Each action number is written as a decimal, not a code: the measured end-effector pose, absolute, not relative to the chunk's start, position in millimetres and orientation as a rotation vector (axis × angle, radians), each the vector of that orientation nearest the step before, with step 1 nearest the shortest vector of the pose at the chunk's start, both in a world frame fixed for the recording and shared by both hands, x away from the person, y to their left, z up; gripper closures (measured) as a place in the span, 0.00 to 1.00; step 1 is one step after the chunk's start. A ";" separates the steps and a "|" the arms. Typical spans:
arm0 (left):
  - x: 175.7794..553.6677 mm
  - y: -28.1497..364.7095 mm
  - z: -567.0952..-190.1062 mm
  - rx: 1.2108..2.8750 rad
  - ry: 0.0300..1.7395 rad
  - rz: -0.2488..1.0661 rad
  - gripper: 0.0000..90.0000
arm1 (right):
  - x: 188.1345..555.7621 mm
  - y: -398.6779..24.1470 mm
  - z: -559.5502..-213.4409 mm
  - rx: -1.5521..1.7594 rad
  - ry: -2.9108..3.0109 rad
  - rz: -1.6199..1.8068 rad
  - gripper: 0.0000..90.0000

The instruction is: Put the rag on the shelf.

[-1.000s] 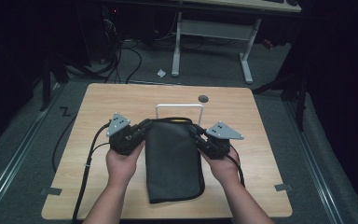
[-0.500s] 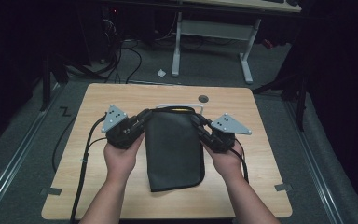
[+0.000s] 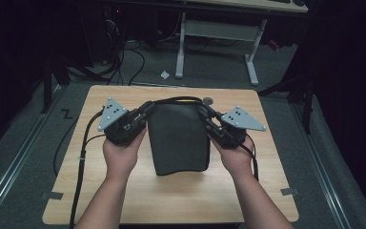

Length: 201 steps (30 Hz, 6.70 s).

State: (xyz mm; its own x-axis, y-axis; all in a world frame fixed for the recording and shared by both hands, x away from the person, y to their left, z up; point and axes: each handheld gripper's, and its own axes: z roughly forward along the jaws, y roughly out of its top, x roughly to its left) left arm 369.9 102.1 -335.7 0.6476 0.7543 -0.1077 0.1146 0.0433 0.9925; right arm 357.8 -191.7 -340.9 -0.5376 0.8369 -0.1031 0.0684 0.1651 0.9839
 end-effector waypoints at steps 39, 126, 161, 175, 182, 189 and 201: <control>451.6 94.8 -327.7 1.575 0.823 0.637 0.92 | 426.1 -192.5 -335.5 0.928 1.789 1.404 0.84; 530.6 84.3 -480.1 1.819 1.019 0.212 0.92 | 535.5 -239.2 -453.9 1.369 2.112 1.454 0.81; 503.3 123.5 -476.7 1.790 1.119 0.385 0.62 | 504.7 -262.9 -439.4 1.286 1.970 1.258 0.59; 466.7 134.2 -474.9 1.763 1.074 0.417 0.59 | 470.7 -258.8 -433.8 1.230 1.900 1.185 0.56; 444.4 142.5 -480.2 1.769 1.072 0.407 0.57 | 444.7 -259.4 -436.4 1.162 1.889 1.187 0.56; 413.6 157.2 -493.6 1.738 1.077 0.364 0.57 | 414.0 -253.6 -443.8 1.121 1.918 1.185 0.55; 350.4 175.2 -507.8 1.791 1.052 0.318 0.55 | 353.1 -242.1 -466.0 1.110 1.967 1.226 0.51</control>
State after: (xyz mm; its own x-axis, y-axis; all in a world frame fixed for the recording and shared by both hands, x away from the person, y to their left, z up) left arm 350.4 175.2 -507.8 0.5877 0.7734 -0.2377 0.5120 -0.1281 0.8494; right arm 353.1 -242.1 -466.0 -0.4977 0.8666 -0.0347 0.3505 0.2376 0.9059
